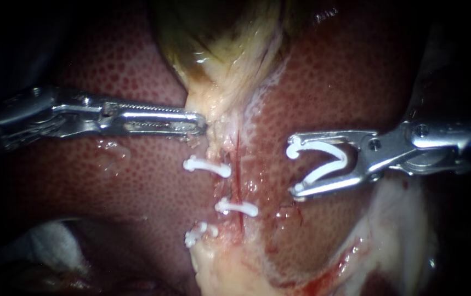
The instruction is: Clipping second clip right tube
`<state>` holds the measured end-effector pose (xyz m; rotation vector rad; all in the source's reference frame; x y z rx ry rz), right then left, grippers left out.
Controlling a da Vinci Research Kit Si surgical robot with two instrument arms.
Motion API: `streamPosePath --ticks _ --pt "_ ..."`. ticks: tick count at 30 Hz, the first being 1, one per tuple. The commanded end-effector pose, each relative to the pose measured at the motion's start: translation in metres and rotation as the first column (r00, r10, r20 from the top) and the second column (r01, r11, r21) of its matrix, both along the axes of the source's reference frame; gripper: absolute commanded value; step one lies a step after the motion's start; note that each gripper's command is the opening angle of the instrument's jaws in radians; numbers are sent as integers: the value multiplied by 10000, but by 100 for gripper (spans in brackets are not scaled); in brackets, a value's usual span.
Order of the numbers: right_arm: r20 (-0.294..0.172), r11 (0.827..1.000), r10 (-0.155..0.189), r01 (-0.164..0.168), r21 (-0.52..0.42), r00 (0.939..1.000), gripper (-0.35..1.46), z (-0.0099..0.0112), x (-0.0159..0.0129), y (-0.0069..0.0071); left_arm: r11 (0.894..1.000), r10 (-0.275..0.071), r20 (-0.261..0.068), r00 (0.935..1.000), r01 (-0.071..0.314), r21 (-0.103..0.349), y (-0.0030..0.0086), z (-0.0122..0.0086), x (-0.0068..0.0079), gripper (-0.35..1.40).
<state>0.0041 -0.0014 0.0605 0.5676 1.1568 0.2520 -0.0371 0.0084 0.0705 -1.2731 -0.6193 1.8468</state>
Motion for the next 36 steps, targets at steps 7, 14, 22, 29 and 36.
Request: streamPosePath --ticks 7,14,22,29,36 --pt "-1 10000 -3 3 -6 10000 50 0 0 0 10000 47 45 10000 -47 31 2 -5 7 -35" --pt "-1 10000 -4 4 -7 10000 50 0 0 0 9999 -95 118 9999 94 78 12 -28 35 -35" --pt "-19 10000 -25 25 3 10000 50 -1 1 -1 9952 -975 592 9935 971 94 33 -72 67 -35" --pt "-8 10000 -10 10 58 10000 50 -1 2 -1 9898 -1390 805 9870 1411 -216 45 -94 92 -35" --pt "-15 10000 -15 15 56 10000 50 0 6 -2 9892 -1427 812 9864 1449 -220 45 -95 95 -35"
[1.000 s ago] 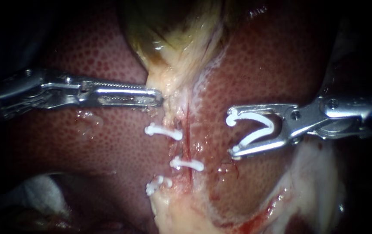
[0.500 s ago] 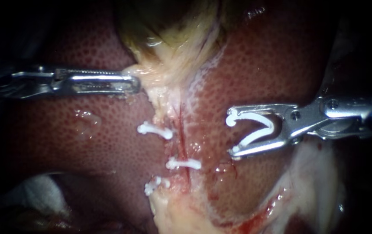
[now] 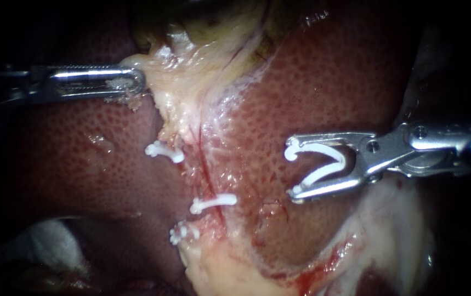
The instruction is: Clipping second clip right tube
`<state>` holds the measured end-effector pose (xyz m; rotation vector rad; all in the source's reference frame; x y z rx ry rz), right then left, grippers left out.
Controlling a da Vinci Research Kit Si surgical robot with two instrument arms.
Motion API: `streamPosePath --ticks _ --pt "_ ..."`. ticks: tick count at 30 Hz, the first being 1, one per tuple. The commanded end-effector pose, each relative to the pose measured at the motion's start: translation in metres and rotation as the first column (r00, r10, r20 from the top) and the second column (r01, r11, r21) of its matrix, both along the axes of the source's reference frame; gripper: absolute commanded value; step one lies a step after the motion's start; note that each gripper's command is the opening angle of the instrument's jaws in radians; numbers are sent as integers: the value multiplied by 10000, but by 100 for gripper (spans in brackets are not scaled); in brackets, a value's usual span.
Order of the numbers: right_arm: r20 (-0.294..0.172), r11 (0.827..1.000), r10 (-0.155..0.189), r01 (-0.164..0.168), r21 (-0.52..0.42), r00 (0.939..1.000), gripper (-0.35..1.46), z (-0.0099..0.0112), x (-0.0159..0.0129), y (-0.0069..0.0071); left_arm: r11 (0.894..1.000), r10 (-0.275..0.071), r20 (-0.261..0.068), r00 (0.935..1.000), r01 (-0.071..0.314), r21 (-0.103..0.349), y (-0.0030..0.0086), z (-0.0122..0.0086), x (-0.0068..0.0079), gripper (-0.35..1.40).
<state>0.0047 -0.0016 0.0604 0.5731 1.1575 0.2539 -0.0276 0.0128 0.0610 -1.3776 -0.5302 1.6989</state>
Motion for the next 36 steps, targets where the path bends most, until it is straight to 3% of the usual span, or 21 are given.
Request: streamPosePath --ticks 1,8,15,20,36 --pt "15 10000 15 -15 52 10000 50 1 2 -1 10000 3 8 10000 -3 -3 -1 0 0 -35" --pt "166 9992 111 -117 388 9998 50 17 26 -13 10000 -23 -13 10000 22 -8 -3 -3 -2 -35" --pt "322 9972 -70 46 751 9995 50 53 64 -35 10000 -38 -50 10000 38 -66 -6 -7 -4 -35" --pt "453 9950 9 -55 996 9990 50 79 87 -46 10000 -59 -67 10000 58 -71 -9 -9 -6 -35" --pt "1097 9913 -45 -100 1314 9940 50 135 101 -42 10000 -29 -41 10000 29 -62 -13 -17 -9 -35"
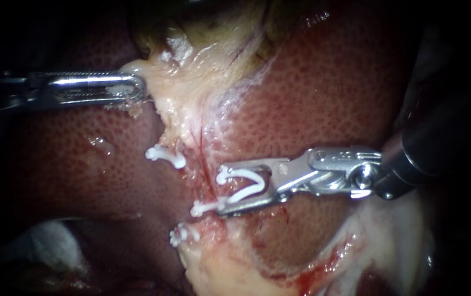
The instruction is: Clipping second clip right tube
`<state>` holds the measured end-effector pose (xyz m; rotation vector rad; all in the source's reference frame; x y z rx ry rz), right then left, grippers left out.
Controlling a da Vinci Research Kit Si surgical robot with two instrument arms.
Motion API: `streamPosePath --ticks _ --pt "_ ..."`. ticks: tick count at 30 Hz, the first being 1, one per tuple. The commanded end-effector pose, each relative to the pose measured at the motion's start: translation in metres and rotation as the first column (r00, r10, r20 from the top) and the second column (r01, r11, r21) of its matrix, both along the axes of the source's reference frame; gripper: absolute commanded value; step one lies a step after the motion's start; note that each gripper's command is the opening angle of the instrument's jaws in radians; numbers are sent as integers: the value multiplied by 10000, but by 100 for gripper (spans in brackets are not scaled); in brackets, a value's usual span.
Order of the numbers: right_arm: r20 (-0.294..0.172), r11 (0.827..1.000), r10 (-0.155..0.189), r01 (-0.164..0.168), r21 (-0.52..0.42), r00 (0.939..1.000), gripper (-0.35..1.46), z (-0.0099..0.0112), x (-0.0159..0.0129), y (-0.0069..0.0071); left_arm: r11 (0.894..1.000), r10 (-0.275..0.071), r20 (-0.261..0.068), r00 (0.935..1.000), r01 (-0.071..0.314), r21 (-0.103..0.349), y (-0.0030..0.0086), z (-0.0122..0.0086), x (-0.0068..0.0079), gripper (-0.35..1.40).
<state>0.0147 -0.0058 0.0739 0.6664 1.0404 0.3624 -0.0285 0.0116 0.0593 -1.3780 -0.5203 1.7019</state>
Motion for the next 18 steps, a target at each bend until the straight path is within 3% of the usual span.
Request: streamPosePath --ticks 1,8,18 --pt "74 10000 -3 4 -33 10000 50 3 1 1 10000 2 2 10000 -2 -1 0 0 0 -35" --pt "209 10000 71 -72 52 9998 50 17 13 -1 10000 12 11 10000 -12 -1 -2 -2 -2 -35" --pt "-20 9980 -156 157 615 9999 49 21 30 -11 10000 0 0 10000 0 -6 -2 -2 -4 -35"
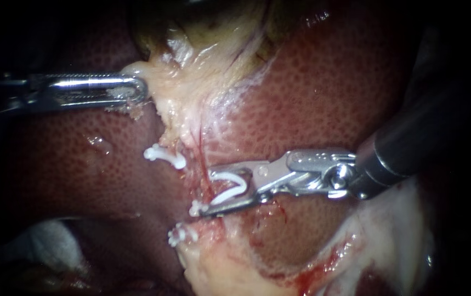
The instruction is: Clipping second clip right tube
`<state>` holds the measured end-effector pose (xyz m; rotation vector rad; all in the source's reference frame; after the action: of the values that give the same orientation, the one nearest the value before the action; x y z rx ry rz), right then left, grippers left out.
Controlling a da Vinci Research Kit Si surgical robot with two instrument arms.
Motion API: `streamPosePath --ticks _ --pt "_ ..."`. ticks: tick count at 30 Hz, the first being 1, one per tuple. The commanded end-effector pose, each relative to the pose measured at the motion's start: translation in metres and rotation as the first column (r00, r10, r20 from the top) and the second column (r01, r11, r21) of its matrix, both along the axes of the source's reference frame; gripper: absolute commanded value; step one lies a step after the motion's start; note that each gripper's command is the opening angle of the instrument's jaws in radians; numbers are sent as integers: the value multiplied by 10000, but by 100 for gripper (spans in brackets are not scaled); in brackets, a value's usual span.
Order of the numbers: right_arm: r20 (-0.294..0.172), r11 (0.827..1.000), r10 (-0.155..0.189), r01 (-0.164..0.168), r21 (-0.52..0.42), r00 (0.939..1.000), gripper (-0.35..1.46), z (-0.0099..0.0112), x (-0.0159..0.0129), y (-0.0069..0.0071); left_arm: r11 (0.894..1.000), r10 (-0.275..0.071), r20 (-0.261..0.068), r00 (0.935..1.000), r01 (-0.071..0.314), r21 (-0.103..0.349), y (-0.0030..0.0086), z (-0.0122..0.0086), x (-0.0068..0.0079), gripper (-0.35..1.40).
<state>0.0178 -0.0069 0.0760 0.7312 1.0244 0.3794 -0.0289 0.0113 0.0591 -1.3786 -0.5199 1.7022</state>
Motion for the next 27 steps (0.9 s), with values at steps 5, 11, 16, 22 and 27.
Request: streamPosePath --ticks 5,11,16,22,27 --pt "-487 9978 -59 91 652 9988 49 -5 2 -6 10000 -1 -2 10000 1 -5 0 2 -1 -35" --pt "-822 9932 -328 417 1087 9961 47 -10 7 -12 10000 -1 -3 10000 1 -8 1 4 -1 -35" --pt "-844 9916 -399 499 1191 9956 46 -9 9 -15 10000 -6 -7 10000 6 -11 0 5 -2 -35" --pt "-753 9896 -325 427 1377 9966 44 -5 15 -17 10000 10 4 10000 -10 -14 0 6 -3 -35" --pt "-706 9882 -283 385 1479 9971 41 -3 15 -16 10000 8 2 10000 -8 -16 0 6 -4 -35"
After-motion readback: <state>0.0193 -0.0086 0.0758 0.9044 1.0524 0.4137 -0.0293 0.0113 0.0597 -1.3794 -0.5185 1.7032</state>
